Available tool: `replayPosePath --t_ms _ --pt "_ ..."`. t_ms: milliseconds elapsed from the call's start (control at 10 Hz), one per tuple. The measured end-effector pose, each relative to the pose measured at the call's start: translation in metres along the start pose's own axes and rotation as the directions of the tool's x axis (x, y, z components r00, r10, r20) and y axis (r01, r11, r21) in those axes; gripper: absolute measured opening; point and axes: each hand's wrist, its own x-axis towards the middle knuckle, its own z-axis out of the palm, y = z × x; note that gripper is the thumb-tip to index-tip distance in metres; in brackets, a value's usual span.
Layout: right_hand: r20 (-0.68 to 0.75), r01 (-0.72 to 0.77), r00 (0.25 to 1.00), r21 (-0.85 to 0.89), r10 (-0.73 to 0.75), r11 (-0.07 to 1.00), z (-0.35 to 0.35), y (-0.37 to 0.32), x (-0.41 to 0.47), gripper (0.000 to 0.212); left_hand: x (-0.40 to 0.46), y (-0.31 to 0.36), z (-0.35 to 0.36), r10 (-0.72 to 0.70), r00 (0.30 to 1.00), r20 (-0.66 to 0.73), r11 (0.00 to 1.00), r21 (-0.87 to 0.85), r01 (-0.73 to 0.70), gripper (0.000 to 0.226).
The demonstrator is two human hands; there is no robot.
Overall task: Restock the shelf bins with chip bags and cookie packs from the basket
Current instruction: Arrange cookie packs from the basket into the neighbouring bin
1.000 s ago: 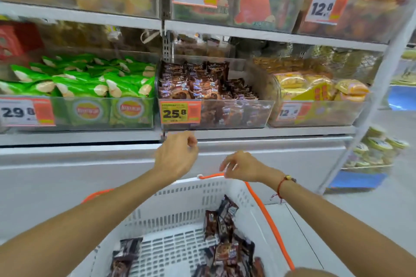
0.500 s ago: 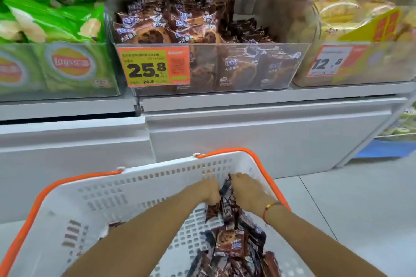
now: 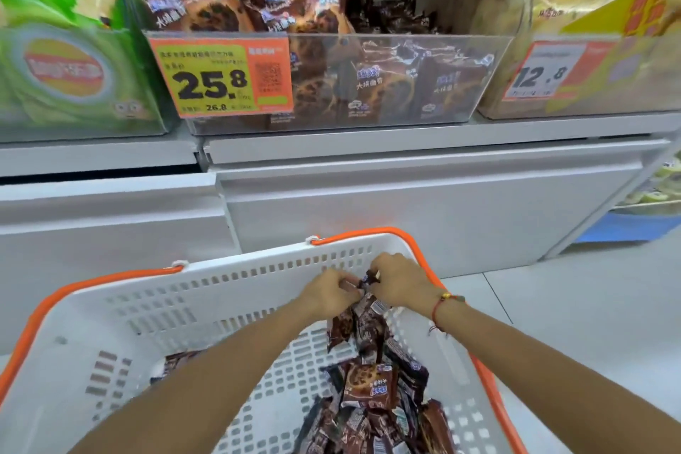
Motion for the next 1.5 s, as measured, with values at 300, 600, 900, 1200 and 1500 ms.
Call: replayPosePath --t_ms 300,600,900,1200,1500 --pt "0.015 -0.036 0.999 0.173 0.034 0.984 -0.147 -0.067 -0.043 0.012 -0.086 0.105 -0.086 0.107 0.990 -0.096 0.994 -0.009 -0.108 0.030" --pt "0.068 -0.075 0.997 0.563 0.044 0.823 -0.234 -0.107 -0.103 0.025 -0.153 0.151 -0.132 0.211 0.917 -0.338 0.947 -0.164 -0.278 0.036" --pt "-0.363 0.203 0.930 0.632 0.054 0.748 -0.273 -0.124 -0.122 0.040 -0.176 0.177 -0.188 0.203 0.862 -0.464 0.857 -0.343 -0.386 0.018" --pt "-0.487 0.480 0.855 0.608 -0.180 0.632 -0.282 -0.135 -0.122 0.036 -0.189 0.195 -0.221 0.236 0.857 -0.458 0.740 -0.487 -0.464 0.026" --pt "-0.518 0.564 0.819 0.644 -0.248 0.517 -0.275 -0.128 -0.116 0.023 -0.197 0.195 -0.230 0.328 0.842 -0.429 0.881 -0.184 -0.437 0.030"
